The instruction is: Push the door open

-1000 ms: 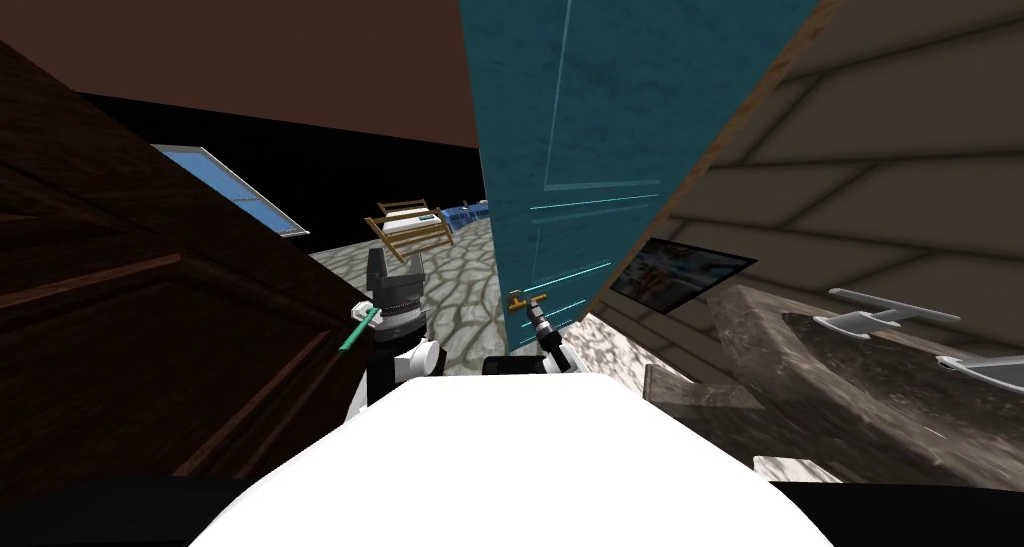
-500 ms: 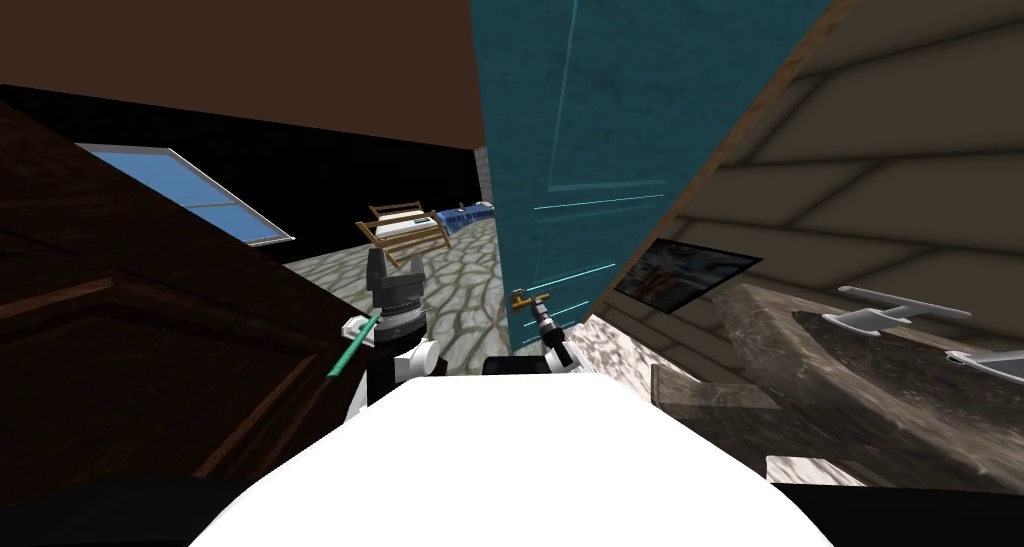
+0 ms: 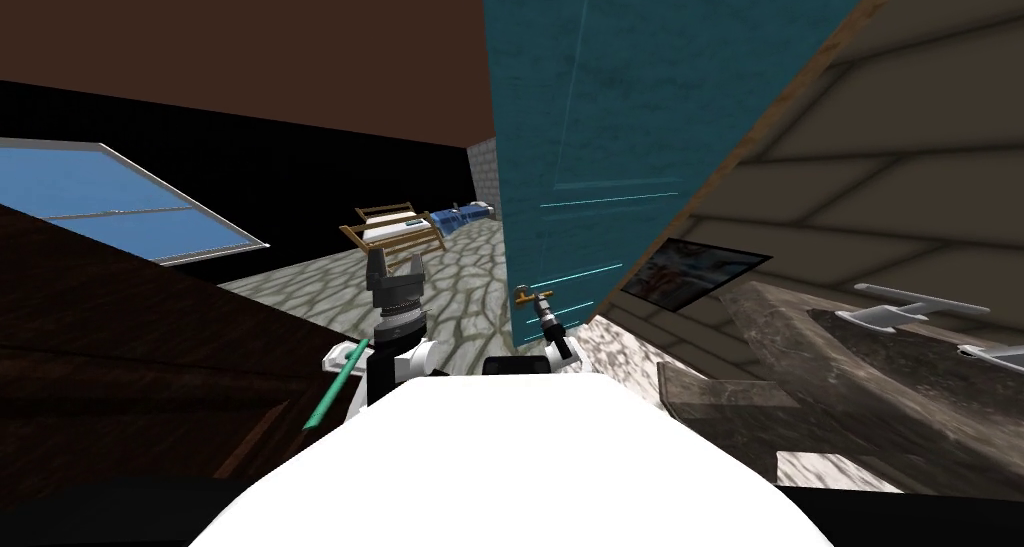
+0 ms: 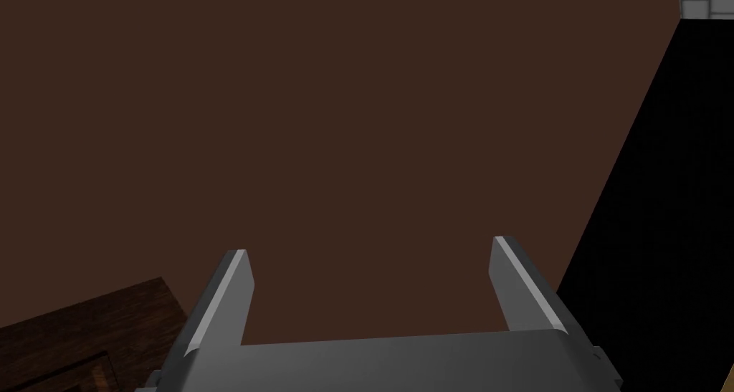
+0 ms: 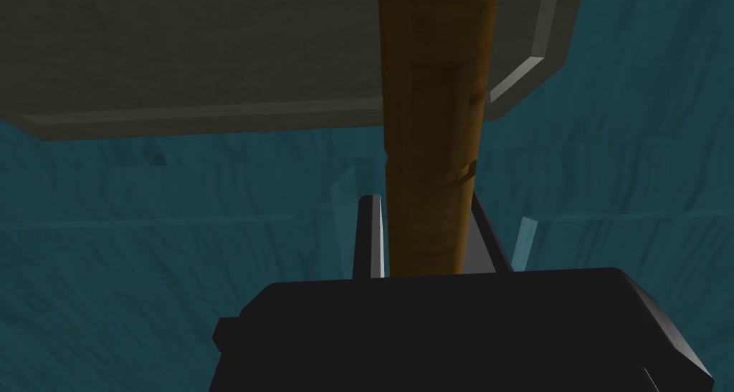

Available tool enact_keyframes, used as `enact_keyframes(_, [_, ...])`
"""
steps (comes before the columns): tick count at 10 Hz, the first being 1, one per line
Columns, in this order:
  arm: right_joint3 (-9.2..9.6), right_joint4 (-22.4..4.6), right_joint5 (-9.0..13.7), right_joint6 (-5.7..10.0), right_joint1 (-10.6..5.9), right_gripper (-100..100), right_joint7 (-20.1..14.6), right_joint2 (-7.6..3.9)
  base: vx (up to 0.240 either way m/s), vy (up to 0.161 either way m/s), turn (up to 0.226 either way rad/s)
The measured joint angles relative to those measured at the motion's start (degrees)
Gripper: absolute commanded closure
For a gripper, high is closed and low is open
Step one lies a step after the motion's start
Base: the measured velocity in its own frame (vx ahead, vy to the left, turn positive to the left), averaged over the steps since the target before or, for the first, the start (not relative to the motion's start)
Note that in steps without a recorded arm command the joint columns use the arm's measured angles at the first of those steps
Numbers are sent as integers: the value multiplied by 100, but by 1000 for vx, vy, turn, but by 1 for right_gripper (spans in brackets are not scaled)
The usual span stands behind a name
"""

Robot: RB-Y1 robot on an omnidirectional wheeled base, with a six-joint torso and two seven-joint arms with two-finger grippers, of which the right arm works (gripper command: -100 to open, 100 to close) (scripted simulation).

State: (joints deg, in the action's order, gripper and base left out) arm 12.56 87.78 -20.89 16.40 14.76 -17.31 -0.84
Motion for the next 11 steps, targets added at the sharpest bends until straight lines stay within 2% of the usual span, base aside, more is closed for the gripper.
enact_keyframes(3, [-222, -59, 91, -60, -109, 100, 53, 91, 112, 150, -75])
enact_keyframes(5, [-336, -105, 126, -58, -176, 100, 77, 135, 88, 27, -132])
enact_keyframes(8, [-72, -8, 194, -48, 37, 100, 219, -30, 195, 60, -231])
enact_keyframes(11, [150, 90, 259, -4, 220, 100, 420, -57, 218, 73, -197])
